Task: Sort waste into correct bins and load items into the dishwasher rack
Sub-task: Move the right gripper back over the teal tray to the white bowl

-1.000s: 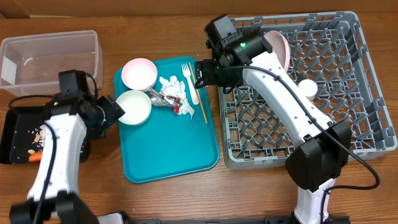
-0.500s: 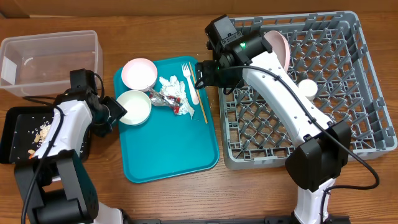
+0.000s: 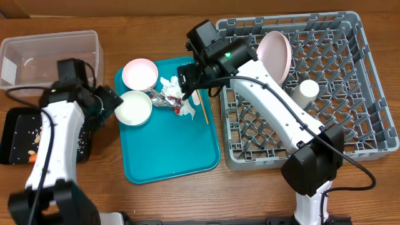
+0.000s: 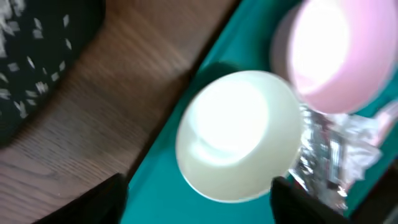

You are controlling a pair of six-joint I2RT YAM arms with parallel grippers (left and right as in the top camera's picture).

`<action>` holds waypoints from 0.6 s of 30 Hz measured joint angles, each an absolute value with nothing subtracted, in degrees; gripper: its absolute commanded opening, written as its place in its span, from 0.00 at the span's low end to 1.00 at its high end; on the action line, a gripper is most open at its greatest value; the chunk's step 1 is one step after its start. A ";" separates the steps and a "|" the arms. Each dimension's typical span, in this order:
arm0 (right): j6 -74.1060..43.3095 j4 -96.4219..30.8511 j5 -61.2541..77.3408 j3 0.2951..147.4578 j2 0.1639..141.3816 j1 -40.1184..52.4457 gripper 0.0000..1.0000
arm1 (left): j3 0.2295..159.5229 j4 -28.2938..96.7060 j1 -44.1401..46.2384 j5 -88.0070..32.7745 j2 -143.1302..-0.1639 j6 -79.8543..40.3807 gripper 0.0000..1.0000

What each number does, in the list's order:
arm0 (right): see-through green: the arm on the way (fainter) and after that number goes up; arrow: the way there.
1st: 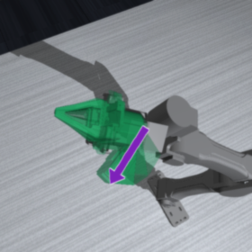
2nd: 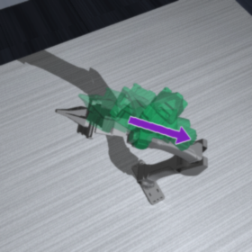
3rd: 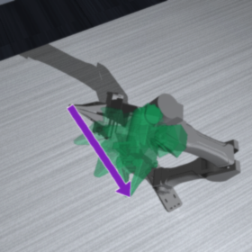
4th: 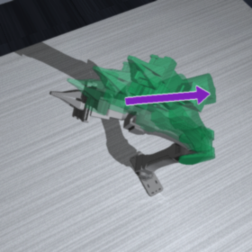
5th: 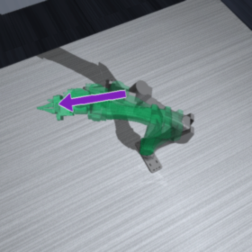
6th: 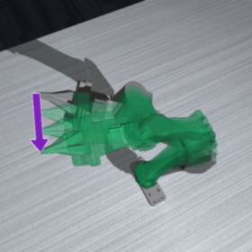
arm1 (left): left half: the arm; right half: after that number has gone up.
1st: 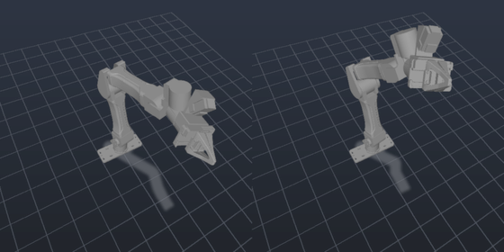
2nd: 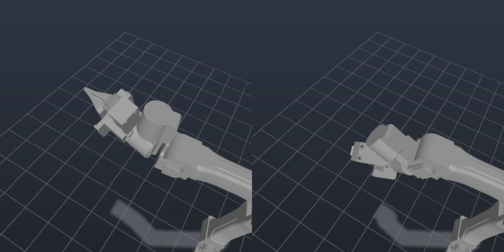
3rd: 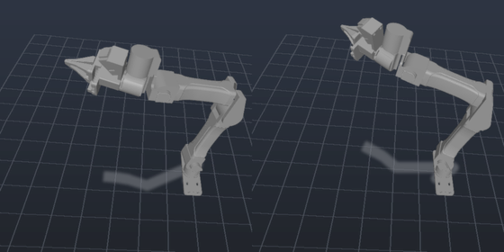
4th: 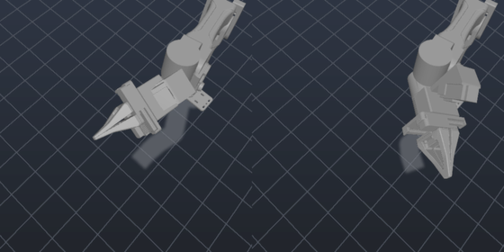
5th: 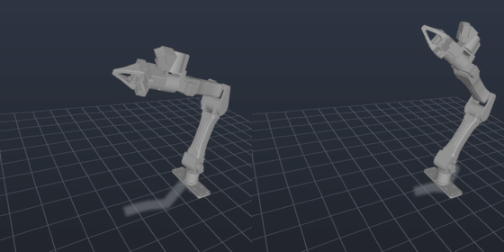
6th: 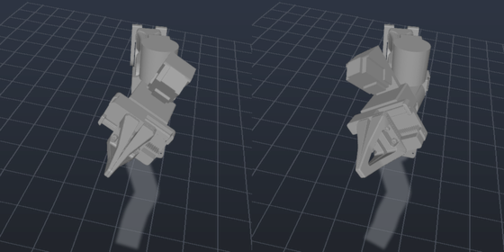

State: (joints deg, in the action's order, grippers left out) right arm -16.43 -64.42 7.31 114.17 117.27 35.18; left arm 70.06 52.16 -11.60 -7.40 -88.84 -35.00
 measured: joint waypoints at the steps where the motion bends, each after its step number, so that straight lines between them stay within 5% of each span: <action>1: -16.19 -63.99 7.29 114.30 117.86 35.53 0.84 | 70.74 52.51 -11.60 -7.44 -87.92 -34.96 1.00; 18: -12.29 -60.23 1.26 114.43 130.37 42.46 0.84 | 71.61 59.64 -20.23 -1.74 -85.60 -36.77 1.00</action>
